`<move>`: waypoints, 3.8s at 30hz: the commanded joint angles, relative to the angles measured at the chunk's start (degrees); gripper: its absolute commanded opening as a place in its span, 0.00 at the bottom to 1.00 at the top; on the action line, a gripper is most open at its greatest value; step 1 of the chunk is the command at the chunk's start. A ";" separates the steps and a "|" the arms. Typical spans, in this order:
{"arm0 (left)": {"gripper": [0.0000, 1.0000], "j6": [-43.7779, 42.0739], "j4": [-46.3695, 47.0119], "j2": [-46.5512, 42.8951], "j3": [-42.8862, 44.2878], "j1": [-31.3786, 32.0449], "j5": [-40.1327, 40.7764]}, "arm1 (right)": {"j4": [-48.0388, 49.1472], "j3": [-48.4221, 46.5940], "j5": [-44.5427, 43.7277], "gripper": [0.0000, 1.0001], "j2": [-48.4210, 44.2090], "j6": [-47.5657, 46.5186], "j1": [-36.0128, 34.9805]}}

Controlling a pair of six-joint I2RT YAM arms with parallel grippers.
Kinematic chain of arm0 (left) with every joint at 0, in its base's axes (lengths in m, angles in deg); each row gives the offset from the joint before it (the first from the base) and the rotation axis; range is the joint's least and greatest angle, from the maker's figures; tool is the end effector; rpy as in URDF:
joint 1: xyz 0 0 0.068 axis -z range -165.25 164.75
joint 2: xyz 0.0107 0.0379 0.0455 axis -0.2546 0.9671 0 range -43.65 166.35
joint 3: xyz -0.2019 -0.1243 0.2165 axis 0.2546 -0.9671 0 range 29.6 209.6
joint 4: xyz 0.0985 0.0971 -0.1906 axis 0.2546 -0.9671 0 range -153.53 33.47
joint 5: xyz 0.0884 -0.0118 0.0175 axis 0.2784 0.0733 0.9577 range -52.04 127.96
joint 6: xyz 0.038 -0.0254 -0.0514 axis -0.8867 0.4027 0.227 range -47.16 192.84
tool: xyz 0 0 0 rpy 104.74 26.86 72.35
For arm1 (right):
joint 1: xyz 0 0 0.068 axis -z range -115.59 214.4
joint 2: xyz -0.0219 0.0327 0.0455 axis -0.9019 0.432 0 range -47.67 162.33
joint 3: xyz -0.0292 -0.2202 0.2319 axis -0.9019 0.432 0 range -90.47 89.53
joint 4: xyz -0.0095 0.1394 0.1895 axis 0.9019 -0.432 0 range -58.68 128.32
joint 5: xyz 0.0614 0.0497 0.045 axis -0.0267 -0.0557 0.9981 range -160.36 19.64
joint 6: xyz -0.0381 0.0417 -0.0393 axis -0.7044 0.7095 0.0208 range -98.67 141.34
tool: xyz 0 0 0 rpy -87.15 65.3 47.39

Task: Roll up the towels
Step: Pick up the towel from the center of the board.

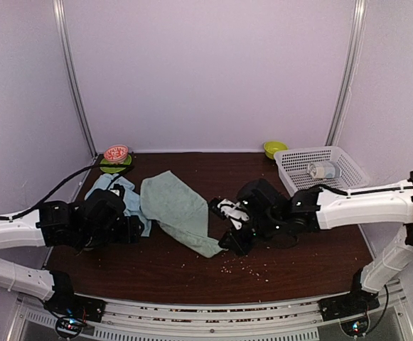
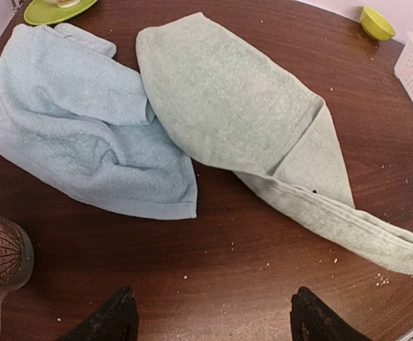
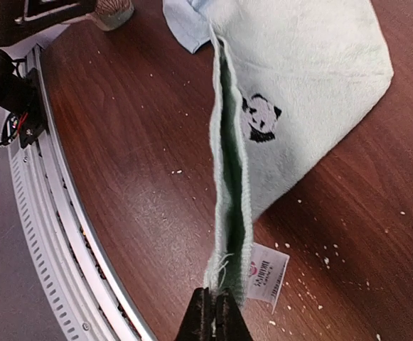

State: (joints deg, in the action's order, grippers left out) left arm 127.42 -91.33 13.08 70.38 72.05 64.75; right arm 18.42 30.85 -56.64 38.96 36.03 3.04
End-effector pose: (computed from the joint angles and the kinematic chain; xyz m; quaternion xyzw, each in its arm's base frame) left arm 0.1028 -0.1139 0.2780 -0.0560 0.9179 -0.1484 0.3637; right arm 0.1357 0.2761 0.2830 -0.4064 0.8336 0.3078 0.2126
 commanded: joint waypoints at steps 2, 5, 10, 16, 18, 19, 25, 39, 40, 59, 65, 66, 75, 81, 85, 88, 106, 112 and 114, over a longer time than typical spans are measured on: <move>0.75 -3.74 3.72 3.91 4.06 -4.11 -1.62 | -5.58 7.67 -2.66 0.00 -10.30 0.53 -1.69; 0.75 -5.39 5.70 8.62 6.54 -7.12 -3.61 | -5.69 12.41 -2.33 0.00 -13.95 3.39 -4.44; 0.75 -6.99 6.65 18.75 12.67 -13.48 -8.23 | -4.33 19.58 -4.54 0.00 -18.15 9.34 -8.54; 0.70 -8.25 4.65 31.00 21.58 -18.16 -12.55 | -6.05 24.30 -17.04 0.00 -33.01 15.36 -8.09; 0.69 -8.65 4.82 32.27 23.27 -18.18 -13.18 | -7.22 22.64 -19.71 0.00 -39.14 15.32 -6.58; 0.69 -8.97 5.30 32.33 23.84 -18.19 -13.45 | -7.65 19.88 -20.18 0.00 -41.79 14.25 -5.38; 0.69 -10.28 8.59 26.48 23.24 -18.19 -12.45 | -1.99 -0.74 -16.98 0.00 -45.89 6.44 -3.86; 0.68 -21.57 27.17 22.45 12.07 -2.00 -20.98 | -5.88 -7.54 -19.20 0.00 -26.47 10.80 11.12; 0.68 -22.10 28.32 23.11 12.14 -0.77 -21.47 | -6.12 -7.32 -19.76 0.00 -25.67 10.71 11.77; 0.82 -15.51 28.94 48.94 35.19 12.93 -26.85 | -3.52 -4.80 -28.44 0.00 -20.67 16.99 20.44; 0.85 -12.69 21.22 55.24 42.94 13.37 -25.84 | -1.66 -6.40 -26.93 0.00 -17.90 17.70 21.37; 0.85 -12.76 21.19 55.73 43.47 13.37 -26.43 | -1.39 -6.47 -26.75 0.00 -17.78 17.77 21.37; 0.56 -13.38 14.63 61.05 47.47 13.18 -24.34 | -1.86 -7.93 -27.23 0.00 -19.50 17.53 21.76; 0.08 -16.40 14.08 56.58 42.56 10.97 -22.82 | -2.42 -6.81 -26.51 0.00 -22.03 17.52 21.94; 0.00 -22.85 6.58 48.78 43.39 9.87 -16.78 | -3.31 -4.77 -25.02 0.00 -25.76 18.62 21.90; 0.00 -28.83 -0.42 41.50 45.31 9.81 -14.06 | -4.26 -2.24 -23.78 0.00 -29.63 20.15 21.86; 0.39 -32.11 4.40 47.57 40.01 2.24 -20.86 | 1.01 12.52 -24.70 0.00 -30.20 26.21 22.69; 0.69 -31.16 4.69 40.05 32.79 1.07 -18.71 | -0.45 11.91 -24.71 0.00 -29.60 22.26 23.33; 0.70 -30.79 4.72 37.25 30.04 -0.68 -18.03 | -1.38 11.97 -24.91 0.00 -29.68 20.97 23.38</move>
State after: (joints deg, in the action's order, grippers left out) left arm 95.51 -89.06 57.64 103.88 73.90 44.77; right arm 17.56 43.70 -79.70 9.26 60.34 25.90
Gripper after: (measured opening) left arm 0.692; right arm 0.019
